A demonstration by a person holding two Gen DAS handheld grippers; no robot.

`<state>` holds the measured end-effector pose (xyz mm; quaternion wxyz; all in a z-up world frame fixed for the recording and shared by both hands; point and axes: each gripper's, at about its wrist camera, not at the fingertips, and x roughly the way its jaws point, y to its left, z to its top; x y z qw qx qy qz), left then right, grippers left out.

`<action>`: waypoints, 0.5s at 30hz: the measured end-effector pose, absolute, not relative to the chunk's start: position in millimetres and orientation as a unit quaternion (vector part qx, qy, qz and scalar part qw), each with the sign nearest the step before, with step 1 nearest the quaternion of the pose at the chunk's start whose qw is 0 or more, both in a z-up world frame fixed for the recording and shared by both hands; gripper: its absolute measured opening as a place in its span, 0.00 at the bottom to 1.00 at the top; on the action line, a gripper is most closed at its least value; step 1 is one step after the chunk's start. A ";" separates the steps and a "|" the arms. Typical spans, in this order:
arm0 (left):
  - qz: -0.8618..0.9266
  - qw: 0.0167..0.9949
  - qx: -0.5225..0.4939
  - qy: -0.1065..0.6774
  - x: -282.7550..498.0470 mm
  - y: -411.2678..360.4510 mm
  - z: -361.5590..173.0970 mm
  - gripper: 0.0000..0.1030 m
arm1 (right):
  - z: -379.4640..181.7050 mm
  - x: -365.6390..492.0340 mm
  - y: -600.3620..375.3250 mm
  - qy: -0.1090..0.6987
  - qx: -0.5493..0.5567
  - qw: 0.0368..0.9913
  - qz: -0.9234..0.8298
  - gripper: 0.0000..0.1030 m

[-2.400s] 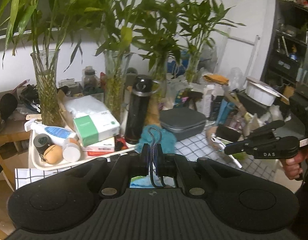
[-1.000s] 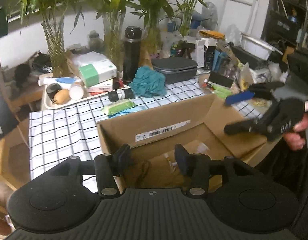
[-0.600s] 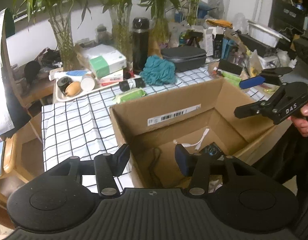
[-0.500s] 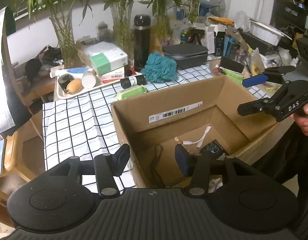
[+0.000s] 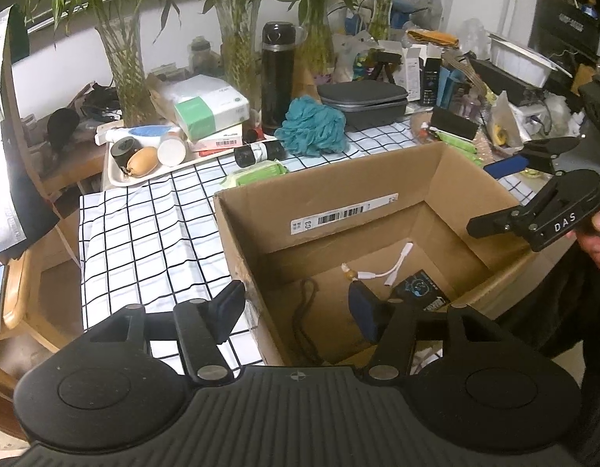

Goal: Organize soft objects
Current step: 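Withdraw both open tools from the box back over the table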

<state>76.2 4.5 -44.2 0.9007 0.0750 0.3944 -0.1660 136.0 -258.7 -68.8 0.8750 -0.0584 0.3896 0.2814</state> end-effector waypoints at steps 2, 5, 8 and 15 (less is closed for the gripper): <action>-0.163 0.902 0.074 0.393 76.9 5.0 -44.6 0.56 | -69.8 136.8 -258.3 0.389 -0.062 0.877 0.275 1.00; -0.158 0.904 0.072 0.391 79.1 5.8 -44.4 0.56 | -70.6 138.2 -257.0 0.388 -0.067 0.879 0.270 1.00; -0.154 0.906 0.071 0.387 81.2 6.6 -43.7 0.56 | -69.3 138.6 -256.4 0.380 -0.067 0.882 0.269 1.00; -0.150 0.911 0.072 0.377 86.4 7.7 -43.1 0.56 | -64.0 142.0 -254.9 0.355 -0.062 0.897 0.256 1.00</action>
